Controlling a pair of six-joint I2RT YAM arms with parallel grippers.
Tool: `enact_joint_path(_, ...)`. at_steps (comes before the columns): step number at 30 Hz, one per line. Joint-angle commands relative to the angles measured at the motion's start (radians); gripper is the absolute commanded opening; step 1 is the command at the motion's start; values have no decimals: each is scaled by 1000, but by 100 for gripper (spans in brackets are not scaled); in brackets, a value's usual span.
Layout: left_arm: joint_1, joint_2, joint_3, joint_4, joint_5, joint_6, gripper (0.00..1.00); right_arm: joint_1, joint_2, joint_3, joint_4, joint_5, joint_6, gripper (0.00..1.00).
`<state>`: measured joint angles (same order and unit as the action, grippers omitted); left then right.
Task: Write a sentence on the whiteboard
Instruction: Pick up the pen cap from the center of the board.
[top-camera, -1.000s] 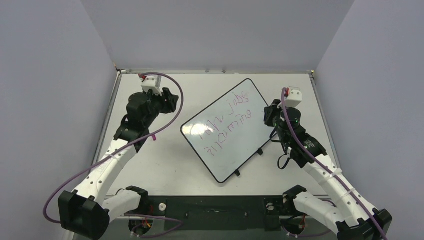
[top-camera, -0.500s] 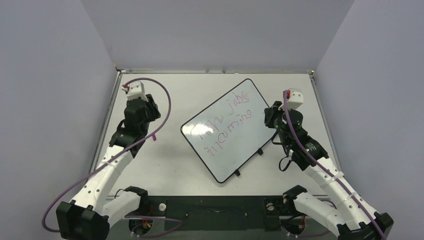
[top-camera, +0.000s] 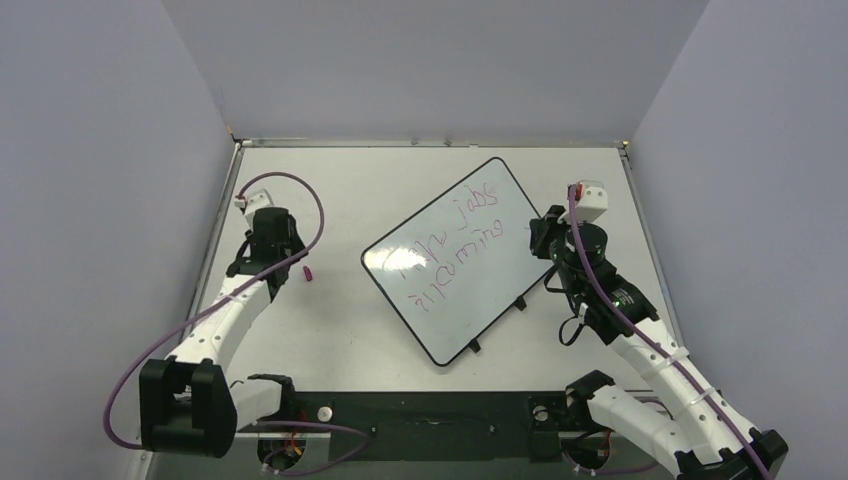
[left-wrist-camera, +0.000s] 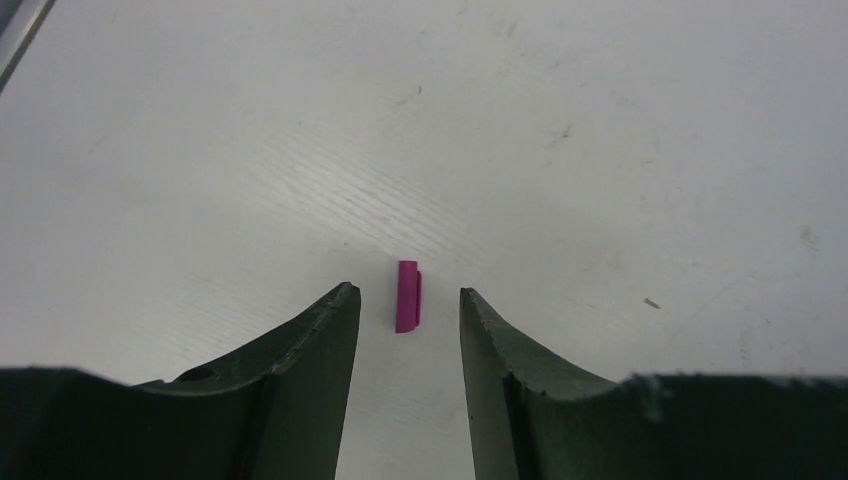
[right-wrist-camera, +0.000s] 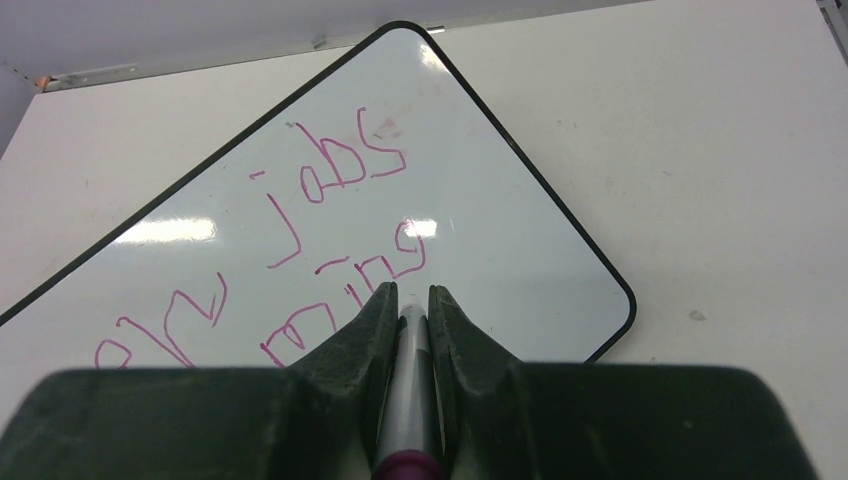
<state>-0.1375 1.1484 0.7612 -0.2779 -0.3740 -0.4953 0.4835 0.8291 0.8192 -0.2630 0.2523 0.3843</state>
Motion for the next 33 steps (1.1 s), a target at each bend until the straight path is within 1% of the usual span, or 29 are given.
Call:
enact_joint_path(1, 63, 69, -33, 30, 110, -42, 39, -6, -16, -2, 34, -7, -5, 0)
enact_joint_path(8, 95, 209, -24, 44, 167, -25, 39, -6, -17, -5, 36, -9, -4, 0)
enact_joint_path(17, 105, 295, -19, 97, 217, 8, 39, -7, -8, -5, 38, -7, -6, 0)
enact_joint_path(20, 106, 326, -13, 111, 250, 22, 37, -6, -3, -5, 40, -6, -5, 0)
enact_joint_path(26, 105, 349, -17, 124, 269, 36, 31, -7, 4, -4, 42, -5, -7, 0)
enact_joint_path(29, 104, 348, -22, 127, 281, 41, 25, -6, 8, -4, 45, -4, -8, 0)
enact_joint_path(32, 102, 355, -18, 129, 290, 49, 21, -5, 10, -5, 45, -3, -7, 0)
enact_joint_path(33, 102, 361, -15, 129, 295, 51, 18, -7, 9, -6, 45, -3, -7, 0)
